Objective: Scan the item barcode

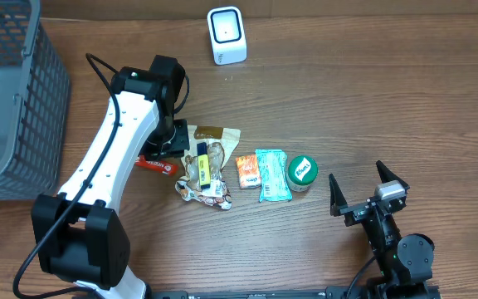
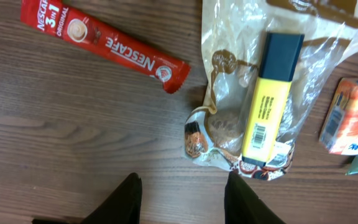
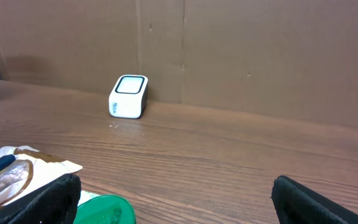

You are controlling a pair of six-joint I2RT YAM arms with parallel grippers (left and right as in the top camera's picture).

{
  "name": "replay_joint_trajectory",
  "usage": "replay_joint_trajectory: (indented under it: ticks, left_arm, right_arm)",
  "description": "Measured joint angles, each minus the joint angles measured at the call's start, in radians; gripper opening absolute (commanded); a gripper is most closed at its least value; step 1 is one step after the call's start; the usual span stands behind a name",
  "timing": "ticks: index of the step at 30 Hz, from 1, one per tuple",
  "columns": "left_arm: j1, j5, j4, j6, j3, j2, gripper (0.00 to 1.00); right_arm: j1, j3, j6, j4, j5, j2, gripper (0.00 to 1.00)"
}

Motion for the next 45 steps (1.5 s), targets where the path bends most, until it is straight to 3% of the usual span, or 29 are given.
replay_joint_trajectory:
  ticks: [2, 7, 8, 17, 45]
  left_arm:
    - [0.005, -0.002, 0.003, -0.007, 0.000, 0.000, 0.38]
    - [0.063, -0.010, 0.092, -0.017, 0.000, 0.000, 0.66]
    - [0.079, -0.018, 0.109, -0.018, 0.000, 0.000, 1.00]
    - [0.261, -0.100, 0.188, -0.018, 0.001, 0.000, 1.00]
    - [0.267, -0.107, 0.188, -0.018, 0.001, 0.000, 1.00]
  right_arm:
    - [0.000, 0.000, 0.000, -0.001, 0.000, 0.000, 1.00]
    - [0.000, 0.000, 0.000, 0.000, 0.000, 0.000, 1.00]
    - [0.000, 0.000, 0.000, 0.000, 0.000, 0.000, 1.00]
    - [0.000, 0.000, 0.000, 0.000, 0.000, 0.000, 1.00]
    - [0.000, 0.000, 0.000, 0.000, 0.000, 0.000, 1.00]
